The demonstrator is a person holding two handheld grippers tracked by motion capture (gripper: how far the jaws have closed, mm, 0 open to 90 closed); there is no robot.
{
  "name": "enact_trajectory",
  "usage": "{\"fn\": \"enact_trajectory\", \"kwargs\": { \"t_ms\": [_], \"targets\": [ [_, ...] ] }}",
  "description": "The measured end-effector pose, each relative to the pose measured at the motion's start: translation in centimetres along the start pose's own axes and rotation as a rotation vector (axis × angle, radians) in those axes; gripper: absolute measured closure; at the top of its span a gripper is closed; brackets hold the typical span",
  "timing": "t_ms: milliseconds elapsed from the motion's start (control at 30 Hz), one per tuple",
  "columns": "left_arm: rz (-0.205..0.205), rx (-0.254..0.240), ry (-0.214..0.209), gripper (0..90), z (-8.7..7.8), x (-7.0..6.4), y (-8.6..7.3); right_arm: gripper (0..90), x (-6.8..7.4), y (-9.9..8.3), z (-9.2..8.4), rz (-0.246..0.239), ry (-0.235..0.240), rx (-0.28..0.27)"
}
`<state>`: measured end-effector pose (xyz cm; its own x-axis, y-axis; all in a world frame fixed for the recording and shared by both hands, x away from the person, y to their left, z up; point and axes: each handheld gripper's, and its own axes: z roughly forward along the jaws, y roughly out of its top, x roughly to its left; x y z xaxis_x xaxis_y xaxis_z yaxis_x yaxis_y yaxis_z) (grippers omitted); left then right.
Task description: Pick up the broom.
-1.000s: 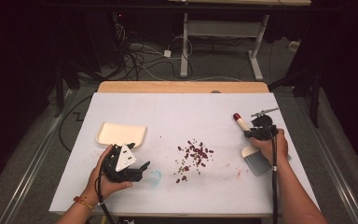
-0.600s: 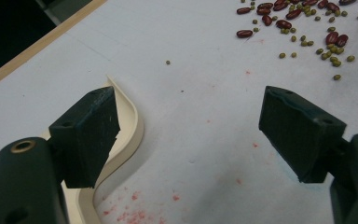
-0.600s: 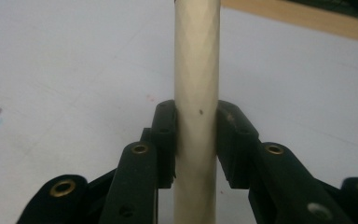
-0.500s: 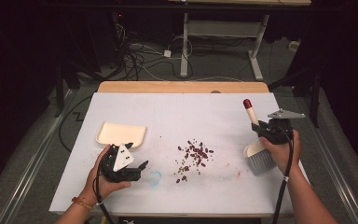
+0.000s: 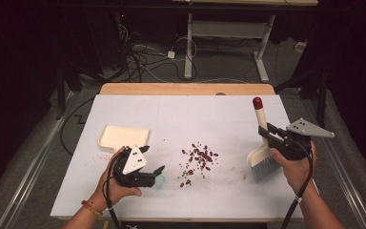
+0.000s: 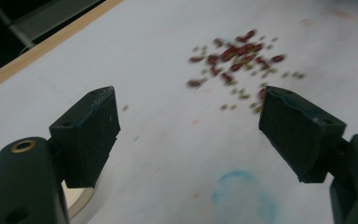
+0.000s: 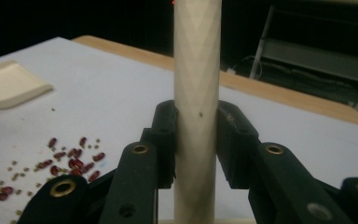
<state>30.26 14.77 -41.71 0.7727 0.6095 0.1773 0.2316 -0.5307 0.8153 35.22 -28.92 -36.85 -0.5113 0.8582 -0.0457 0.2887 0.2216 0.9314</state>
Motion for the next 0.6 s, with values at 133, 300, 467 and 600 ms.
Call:
{"fn": "enact_trajectory", "kwargs": {
  "t_ms": [133,300,467,600],
  "targets": [
    [0.037,-0.068,-0.138,19.4,1.7,-3.8,4.4,70.9,2.0,1.0,-0.4,-0.024,0.026,-0.033],
    [0.099,-0.078,-0.230,20.9,4.0,-7.3,7.6,70.8,4.9,1.6,-0.2,-0.064,0.041,-0.066],
    [0.064,-0.104,-0.263,22.9,7.3,-9.7,10.1,70.8,7.4,1.7,0.1,-0.101,0.052,-0.084],
    [0.004,-0.122,-0.266,29.8,8.3,-9.7,10.3,70.8,8.5,1.7,0.0,-0.117,0.052,-0.103]
  ]
}}
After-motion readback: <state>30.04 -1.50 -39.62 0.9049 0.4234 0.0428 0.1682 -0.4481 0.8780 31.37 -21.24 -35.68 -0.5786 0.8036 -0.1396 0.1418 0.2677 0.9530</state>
